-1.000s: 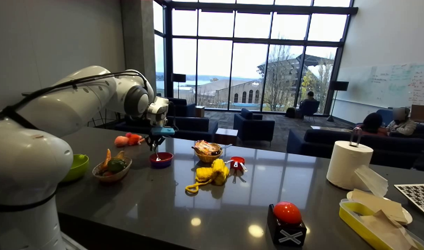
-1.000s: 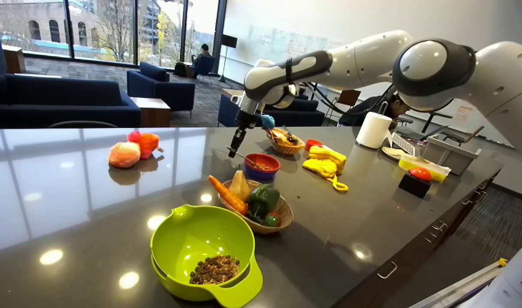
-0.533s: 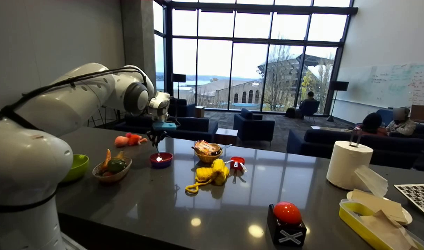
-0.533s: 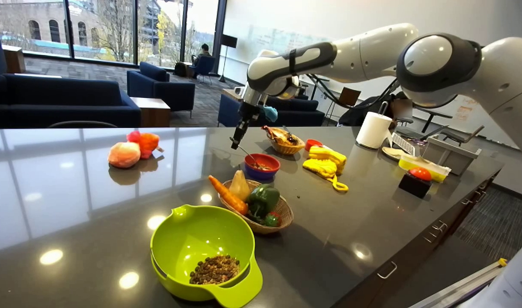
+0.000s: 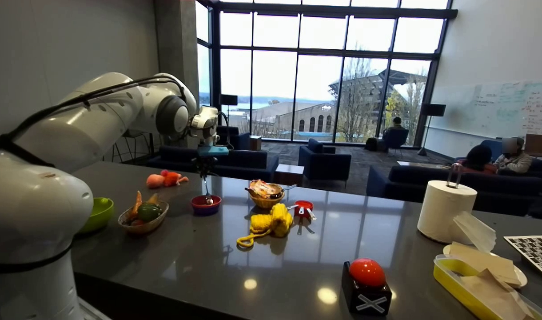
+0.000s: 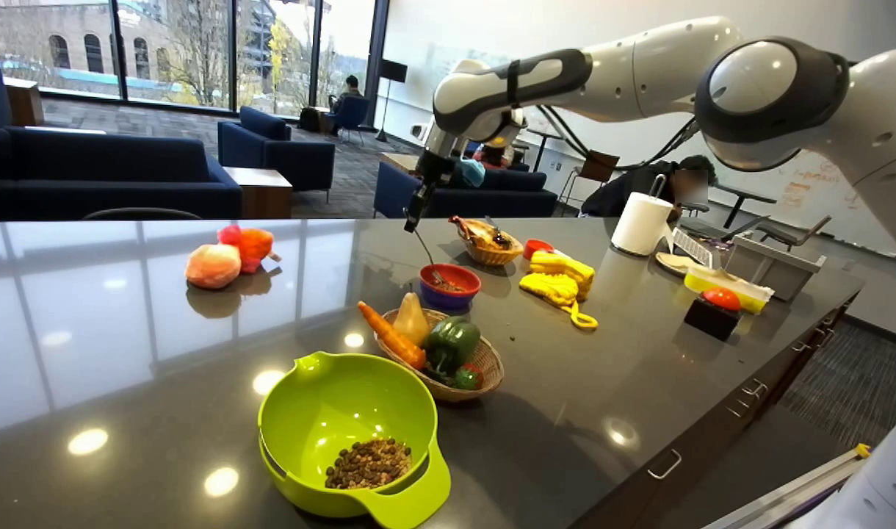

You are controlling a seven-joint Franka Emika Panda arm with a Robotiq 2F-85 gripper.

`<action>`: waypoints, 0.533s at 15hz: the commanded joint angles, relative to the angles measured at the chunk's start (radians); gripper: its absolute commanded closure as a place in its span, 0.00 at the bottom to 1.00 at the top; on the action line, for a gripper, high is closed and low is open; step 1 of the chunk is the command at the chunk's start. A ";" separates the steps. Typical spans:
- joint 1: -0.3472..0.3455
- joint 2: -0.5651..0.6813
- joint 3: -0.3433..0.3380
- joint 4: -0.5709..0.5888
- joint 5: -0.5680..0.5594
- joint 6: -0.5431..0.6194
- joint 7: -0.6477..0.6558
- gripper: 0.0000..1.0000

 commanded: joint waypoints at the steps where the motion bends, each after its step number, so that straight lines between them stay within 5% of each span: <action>1: -0.001 -0.077 -0.026 -0.063 -0.023 -0.005 0.037 0.95; 8: -0.019 -0.162 -0.047 -0.181 -0.008 0.028 0.095 0.95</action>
